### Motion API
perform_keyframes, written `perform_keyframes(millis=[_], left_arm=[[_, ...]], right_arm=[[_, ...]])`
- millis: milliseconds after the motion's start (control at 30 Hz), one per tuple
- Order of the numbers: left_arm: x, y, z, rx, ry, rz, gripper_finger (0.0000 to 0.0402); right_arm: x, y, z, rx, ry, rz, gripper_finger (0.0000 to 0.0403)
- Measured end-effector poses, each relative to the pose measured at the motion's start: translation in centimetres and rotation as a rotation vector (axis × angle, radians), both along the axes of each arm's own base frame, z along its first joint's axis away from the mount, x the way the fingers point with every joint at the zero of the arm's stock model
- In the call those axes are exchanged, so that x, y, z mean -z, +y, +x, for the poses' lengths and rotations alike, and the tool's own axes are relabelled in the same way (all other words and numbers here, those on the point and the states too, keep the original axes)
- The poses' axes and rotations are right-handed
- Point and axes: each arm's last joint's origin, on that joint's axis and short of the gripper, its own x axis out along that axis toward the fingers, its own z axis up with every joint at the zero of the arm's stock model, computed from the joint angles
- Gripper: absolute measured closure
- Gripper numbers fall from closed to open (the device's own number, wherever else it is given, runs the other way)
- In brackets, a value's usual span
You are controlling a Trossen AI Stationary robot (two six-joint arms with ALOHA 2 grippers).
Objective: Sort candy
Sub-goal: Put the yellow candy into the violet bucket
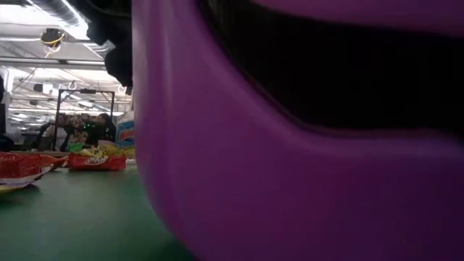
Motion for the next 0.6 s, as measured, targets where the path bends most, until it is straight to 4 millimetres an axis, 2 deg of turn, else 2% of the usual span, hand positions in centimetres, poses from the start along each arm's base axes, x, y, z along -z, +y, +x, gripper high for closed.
perform_keyframes(millis=[167, 467, 600], left_arm=[[1.3, -0.2, 1.1, 0.022, 0.023, -0.018, 0.0238], [1.7, 0.3, 4.3, 0.027, 0.026, 0.028, 0.0163], [2.1, 1.1, 5.1, -0.002, 0.036, 0.023, 0.0151]], right_arm=[[0.0, 0.0, 0.0, 0.0, 0.0, 0.0, 0.0391], [0.0, 0.0, 0.0, 0.0, 0.0, 0.0, 0.0391], [0.0, 0.0, 0.0, 0.0, 0.0, 0.0, 0.0391]])
